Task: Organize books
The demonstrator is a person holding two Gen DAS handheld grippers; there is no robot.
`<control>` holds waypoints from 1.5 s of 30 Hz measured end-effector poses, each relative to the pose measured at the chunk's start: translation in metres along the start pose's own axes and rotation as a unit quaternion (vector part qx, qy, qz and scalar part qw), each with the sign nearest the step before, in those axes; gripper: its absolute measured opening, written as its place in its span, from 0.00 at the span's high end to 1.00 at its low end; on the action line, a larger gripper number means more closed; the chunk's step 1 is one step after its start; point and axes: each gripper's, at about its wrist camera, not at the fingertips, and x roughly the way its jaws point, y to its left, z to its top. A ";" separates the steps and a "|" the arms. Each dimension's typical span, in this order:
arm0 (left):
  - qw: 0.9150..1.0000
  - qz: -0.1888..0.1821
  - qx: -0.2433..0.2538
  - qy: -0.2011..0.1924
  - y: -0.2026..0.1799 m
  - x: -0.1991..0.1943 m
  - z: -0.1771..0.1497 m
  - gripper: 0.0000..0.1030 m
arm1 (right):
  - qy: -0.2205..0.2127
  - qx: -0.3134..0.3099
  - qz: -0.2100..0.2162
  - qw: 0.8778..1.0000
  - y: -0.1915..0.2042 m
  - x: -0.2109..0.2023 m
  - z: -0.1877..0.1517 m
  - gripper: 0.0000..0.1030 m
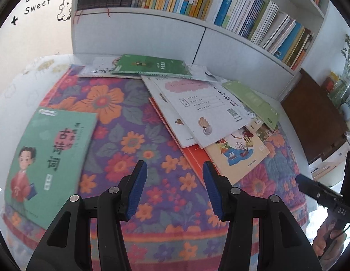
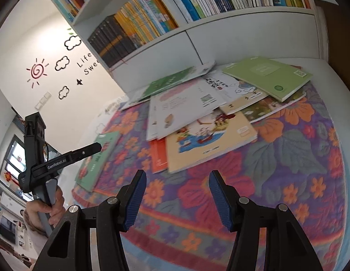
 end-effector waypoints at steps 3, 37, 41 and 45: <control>1.000 0.000 0.007 0.009 -0.010 0.017 0.006 0.53 | -0.014 -0.002 -0.034 0.999 -0.017 0.016 0.014 0.46; 0.996 -0.005 0.080 -0.027 -0.070 0.117 -0.013 0.39 | -0.038 0.026 -0.107 0.993 -0.099 0.088 0.025 0.45; 0.996 -0.004 0.082 -0.028 -0.069 0.117 -0.013 0.39 | -0.037 0.024 -0.108 0.993 -0.098 0.089 0.024 0.45; 0.996 -0.003 0.082 -0.028 -0.070 0.118 -0.013 0.39 | -0.037 0.024 -0.108 0.993 -0.098 0.089 0.024 0.45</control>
